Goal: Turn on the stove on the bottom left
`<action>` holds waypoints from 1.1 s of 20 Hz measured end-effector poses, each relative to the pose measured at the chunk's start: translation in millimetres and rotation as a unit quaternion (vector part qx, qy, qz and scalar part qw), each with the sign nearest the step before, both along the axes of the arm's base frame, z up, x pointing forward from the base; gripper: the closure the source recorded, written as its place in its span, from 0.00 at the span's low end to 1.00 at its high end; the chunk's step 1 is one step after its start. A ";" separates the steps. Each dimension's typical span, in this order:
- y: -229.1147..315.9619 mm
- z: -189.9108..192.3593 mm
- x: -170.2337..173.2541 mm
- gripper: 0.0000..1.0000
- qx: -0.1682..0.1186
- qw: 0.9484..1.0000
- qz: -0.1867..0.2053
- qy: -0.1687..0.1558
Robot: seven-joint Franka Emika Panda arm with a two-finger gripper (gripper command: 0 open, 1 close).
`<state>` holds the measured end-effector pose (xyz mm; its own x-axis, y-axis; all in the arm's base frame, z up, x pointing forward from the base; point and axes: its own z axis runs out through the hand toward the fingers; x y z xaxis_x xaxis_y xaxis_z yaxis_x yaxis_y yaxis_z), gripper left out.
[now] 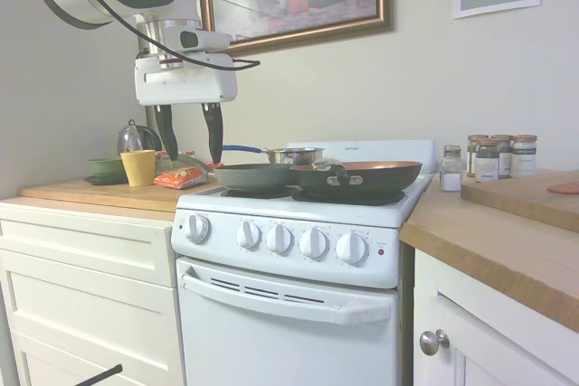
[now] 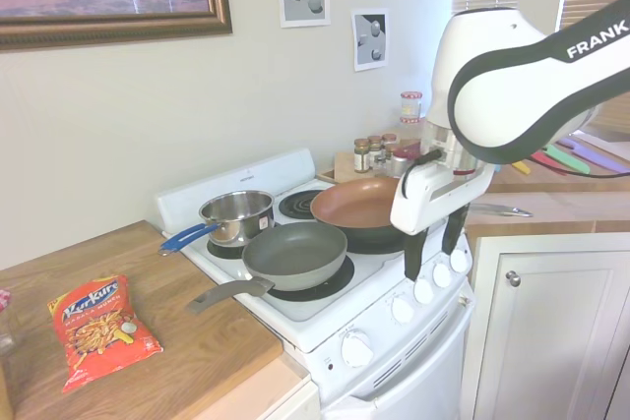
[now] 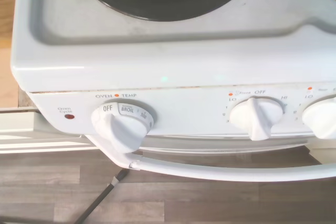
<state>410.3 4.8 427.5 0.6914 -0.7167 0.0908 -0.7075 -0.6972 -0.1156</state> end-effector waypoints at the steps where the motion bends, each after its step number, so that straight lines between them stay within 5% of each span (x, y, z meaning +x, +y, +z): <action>1: 0.0 -0.4 0.1 0.00 0.000 1.000 0.000 0.001; 22: -14.2 -48.4 29.0 0.00 0.010 0.999 -0.022 0.044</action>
<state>439.3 -9.5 379.1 0.6645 -0.7471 0.0162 -0.7450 -0.6639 -0.0650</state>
